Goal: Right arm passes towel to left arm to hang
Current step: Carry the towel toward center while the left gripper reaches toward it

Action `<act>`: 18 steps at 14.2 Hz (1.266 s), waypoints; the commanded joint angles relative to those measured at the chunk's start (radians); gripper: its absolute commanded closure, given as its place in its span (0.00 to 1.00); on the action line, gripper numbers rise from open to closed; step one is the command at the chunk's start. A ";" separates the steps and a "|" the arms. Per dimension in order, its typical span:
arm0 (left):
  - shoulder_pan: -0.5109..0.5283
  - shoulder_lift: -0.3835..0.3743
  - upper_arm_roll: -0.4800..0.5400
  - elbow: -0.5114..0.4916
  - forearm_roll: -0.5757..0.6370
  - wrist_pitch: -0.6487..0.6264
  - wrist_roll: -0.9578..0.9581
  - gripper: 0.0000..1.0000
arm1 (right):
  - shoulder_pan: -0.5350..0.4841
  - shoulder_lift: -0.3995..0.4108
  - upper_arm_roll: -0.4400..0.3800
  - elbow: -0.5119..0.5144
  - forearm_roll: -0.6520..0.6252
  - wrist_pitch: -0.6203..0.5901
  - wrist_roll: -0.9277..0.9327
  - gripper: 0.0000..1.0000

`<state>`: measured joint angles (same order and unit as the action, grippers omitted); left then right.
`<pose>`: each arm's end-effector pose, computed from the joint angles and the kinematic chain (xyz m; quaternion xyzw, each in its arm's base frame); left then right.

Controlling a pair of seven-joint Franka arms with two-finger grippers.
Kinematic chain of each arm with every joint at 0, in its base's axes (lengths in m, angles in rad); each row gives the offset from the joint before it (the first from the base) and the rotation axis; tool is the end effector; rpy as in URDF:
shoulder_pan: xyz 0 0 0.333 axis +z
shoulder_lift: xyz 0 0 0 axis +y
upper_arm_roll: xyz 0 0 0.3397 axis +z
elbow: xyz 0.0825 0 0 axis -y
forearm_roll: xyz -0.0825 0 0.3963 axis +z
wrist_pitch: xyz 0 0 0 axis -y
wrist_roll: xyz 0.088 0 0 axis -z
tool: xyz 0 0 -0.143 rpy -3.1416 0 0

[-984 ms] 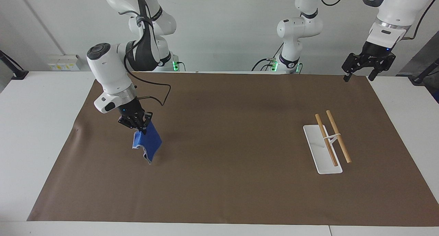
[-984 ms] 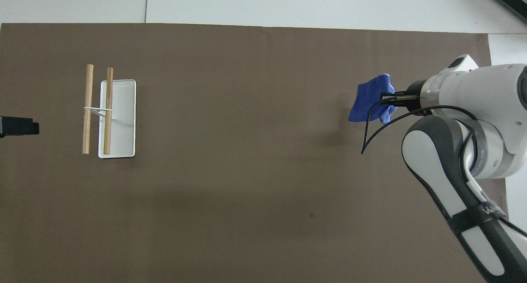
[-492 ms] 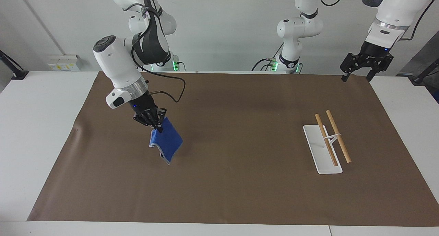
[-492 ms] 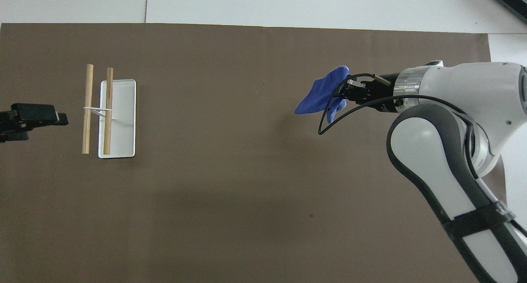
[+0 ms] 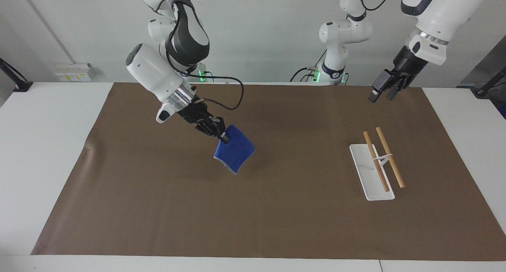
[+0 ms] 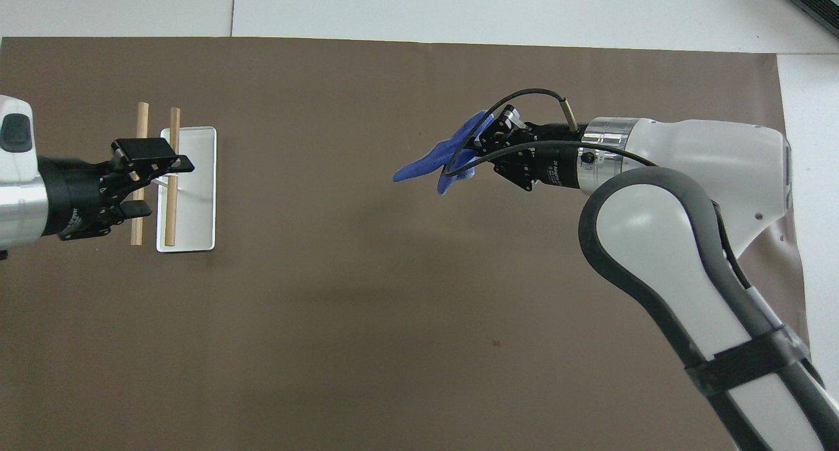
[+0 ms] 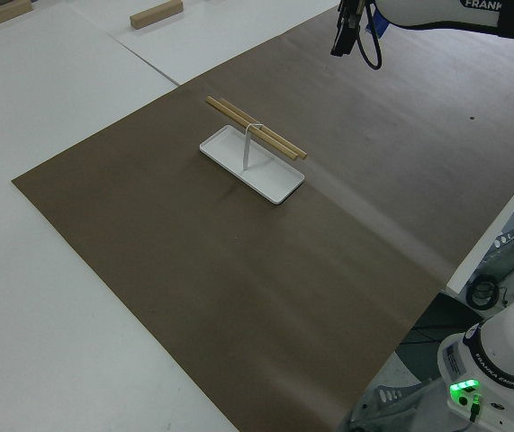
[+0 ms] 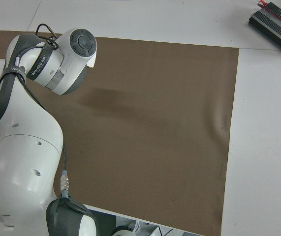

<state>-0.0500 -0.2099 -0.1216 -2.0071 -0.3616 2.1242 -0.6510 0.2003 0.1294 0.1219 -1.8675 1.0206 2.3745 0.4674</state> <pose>0.5321 -0.1239 0.5699 0.9287 0.2967 0.0856 0.2051 0.6193 0.2358 0.4867 -0.8309 0.3445 0.0064 0.4369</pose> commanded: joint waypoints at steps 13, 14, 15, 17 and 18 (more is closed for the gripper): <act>-0.310 0.213 0.010 -0.062 -0.063 0.546 -0.578 0.25 | 0.217 0.047 0.007 -0.007 0.297 0.295 0.332 1.00; -0.312 0.227 0.010 -0.059 -0.063 0.566 -0.578 0.26 | 0.219 0.047 0.007 -0.007 0.297 0.296 0.332 1.00; -0.312 0.234 0.010 -0.053 -0.063 0.569 -0.578 0.28 | 0.219 0.047 0.007 -0.007 0.297 0.296 0.330 1.00; -0.309 0.239 0.010 -0.052 -0.063 0.574 -0.575 0.32 | 0.219 0.047 0.007 -0.007 0.297 0.299 0.327 1.00; -0.307 0.239 0.011 -0.052 -0.065 0.577 -0.573 0.35 | 0.219 0.047 0.007 -0.007 0.297 0.299 0.326 1.00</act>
<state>-0.3450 0.0256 -0.1244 -2.0654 -0.4102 2.6815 -1.2185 0.4244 0.1769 0.1225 -1.8737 1.2925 2.6551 0.7957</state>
